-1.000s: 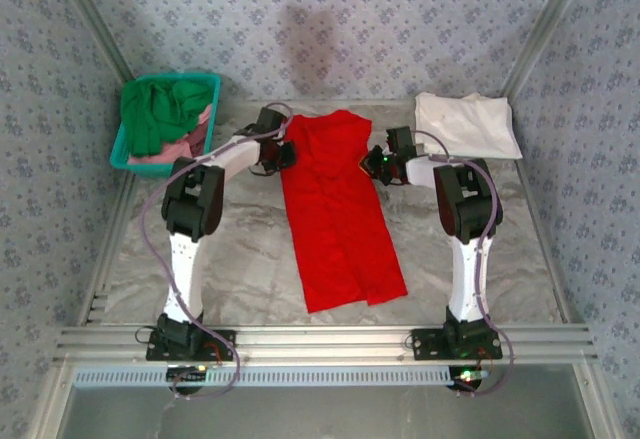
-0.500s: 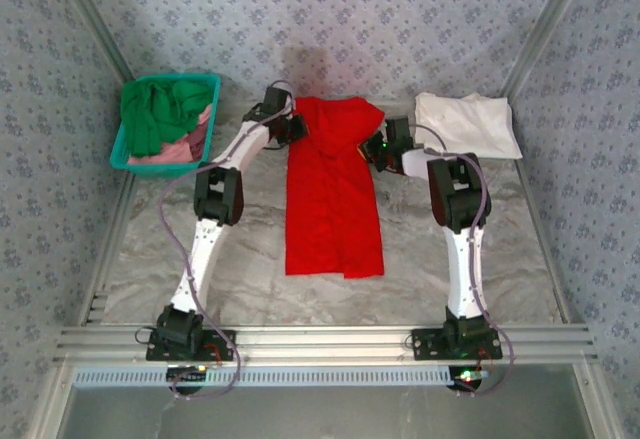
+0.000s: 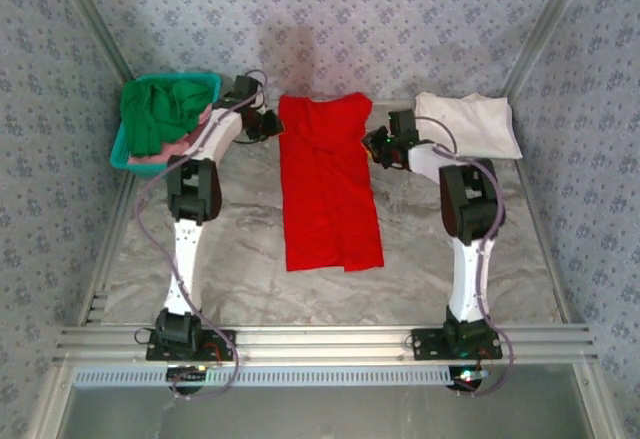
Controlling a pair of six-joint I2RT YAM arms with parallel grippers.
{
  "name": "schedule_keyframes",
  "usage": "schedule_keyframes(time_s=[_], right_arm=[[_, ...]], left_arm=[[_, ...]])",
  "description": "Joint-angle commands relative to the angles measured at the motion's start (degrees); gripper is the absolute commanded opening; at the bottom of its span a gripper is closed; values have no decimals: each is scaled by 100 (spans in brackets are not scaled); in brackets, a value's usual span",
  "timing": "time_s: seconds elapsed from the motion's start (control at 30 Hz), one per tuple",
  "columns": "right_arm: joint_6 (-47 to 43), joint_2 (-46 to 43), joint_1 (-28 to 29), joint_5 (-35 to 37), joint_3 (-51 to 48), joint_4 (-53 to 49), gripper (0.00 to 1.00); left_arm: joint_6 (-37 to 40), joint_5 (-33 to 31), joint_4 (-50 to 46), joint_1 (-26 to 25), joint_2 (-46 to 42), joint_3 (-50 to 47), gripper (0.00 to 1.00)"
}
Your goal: Fold and stack the t-shirts
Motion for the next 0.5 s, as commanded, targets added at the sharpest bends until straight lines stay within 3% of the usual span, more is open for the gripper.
schedule_keyframes(time_s=[0.0,0.1,0.17,0.33,0.47], right_arm=[[-1133,-1338,217,-15,-648,-469,31],[-1810,-2140,315,-206,-1685,-688,31],[-2225,-2723,364,-400,-2565,-871,32],[-2494,-3871,266,-1094,-4241,-1144,33],[-2491,-4349,266,-1489,-4734,-1397,37]], left_arm=[[-239,207,1584,-219,-2244,-2286,38],[-821,114,2953,-300,-3838,-4816,48],[-915,291,3138,-408,-4551,-6013,49],[-1076,710,2514,-909,-5526,-7722,49],[-1350,774,2184,-1687,-5887,-8197,49]])
